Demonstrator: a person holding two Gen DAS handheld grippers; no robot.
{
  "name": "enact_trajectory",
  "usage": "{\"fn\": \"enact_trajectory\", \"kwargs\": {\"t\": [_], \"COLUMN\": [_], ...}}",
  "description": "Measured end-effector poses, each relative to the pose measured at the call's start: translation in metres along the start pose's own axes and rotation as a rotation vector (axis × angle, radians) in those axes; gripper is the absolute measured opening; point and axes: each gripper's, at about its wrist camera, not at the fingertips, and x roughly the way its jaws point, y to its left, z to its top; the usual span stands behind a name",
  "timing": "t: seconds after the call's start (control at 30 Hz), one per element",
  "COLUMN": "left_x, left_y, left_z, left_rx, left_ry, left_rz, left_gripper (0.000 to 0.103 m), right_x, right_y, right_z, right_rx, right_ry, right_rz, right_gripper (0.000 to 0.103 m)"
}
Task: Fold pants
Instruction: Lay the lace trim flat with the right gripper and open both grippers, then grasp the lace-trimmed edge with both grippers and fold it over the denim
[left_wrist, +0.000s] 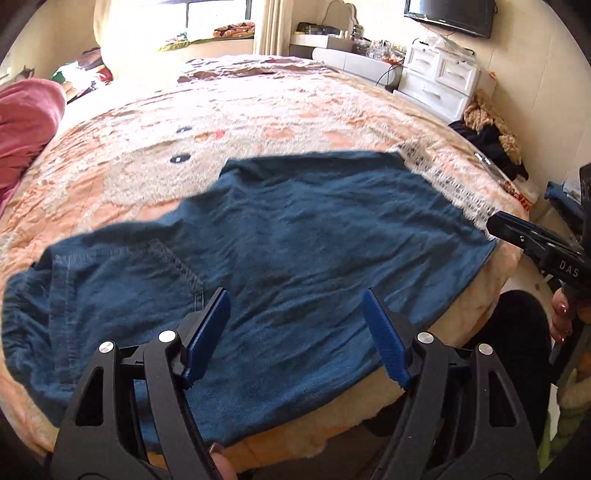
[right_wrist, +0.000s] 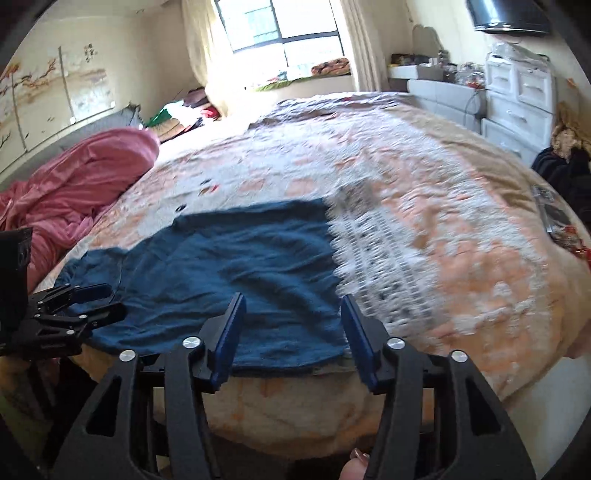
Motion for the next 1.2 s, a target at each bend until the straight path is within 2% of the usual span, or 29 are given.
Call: {"fn": "enact_trajectory", "kwargs": {"t": [0.23, 0.33, 0.5, 0.63, 0.73, 0.77, 0.83, 0.9, 1.03, 1.07, 1.2], "left_x": [-0.008, -0.003, 0.016, 0.045, 0.070, 0.079, 0.095, 0.110, 0.148, 0.153, 0.176], "left_y": [-0.022, -0.036, -0.061, -0.076, -0.083, -0.086, -0.089, -0.093, -0.099, -0.102, -0.115], "left_z": [0.028, 0.046, 0.077, 0.107, 0.126, 0.132, 0.142, 0.150, 0.164, 0.165, 0.169], "left_rx": [0.037, 0.081, 0.165, 0.202, 0.235, 0.250, 0.285, 0.314, 0.315, 0.325, 0.389], "left_ry": [-0.031, -0.034, -0.020, 0.015, 0.031, 0.037, 0.046, 0.056, 0.121, 0.129, 0.153], "left_rz": [-0.045, -0.071, -0.102, -0.135, -0.133, -0.130, -0.130, -0.128, -0.173, -0.184, -0.240], "left_gripper": [0.081, 0.086, 0.088, 0.088, 0.088, 0.088, 0.088, 0.088, 0.088, 0.088, 0.075], "right_x": [-0.024, -0.029, -0.025, -0.015, -0.005, -0.001, 0.007, 0.013, 0.021, 0.021, 0.012], "right_y": [-0.034, -0.045, -0.051, -0.055, -0.057, -0.059, -0.062, -0.064, -0.061, -0.059, -0.043], "right_z": [-0.004, -0.011, -0.016, -0.019, -0.021, -0.021, -0.020, -0.020, -0.020, -0.020, -0.020], "right_rx": [0.131, 0.187, 0.217, 0.256, 0.288, 0.301, 0.325, 0.341, 0.307, 0.293, 0.199], "right_ry": [-0.010, -0.003, 0.004, 0.010, 0.021, 0.028, 0.037, 0.042, 0.037, 0.027, -0.050], "right_rz": [-0.038, -0.027, -0.037, -0.027, -0.025, -0.032, -0.023, -0.020, -0.044, -0.052, -0.058], "right_gripper": [0.072, 0.072, 0.073, 0.073, 0.072, 0.070, 0.058, 0.055, 0.030, 0.029, 0.023]}}
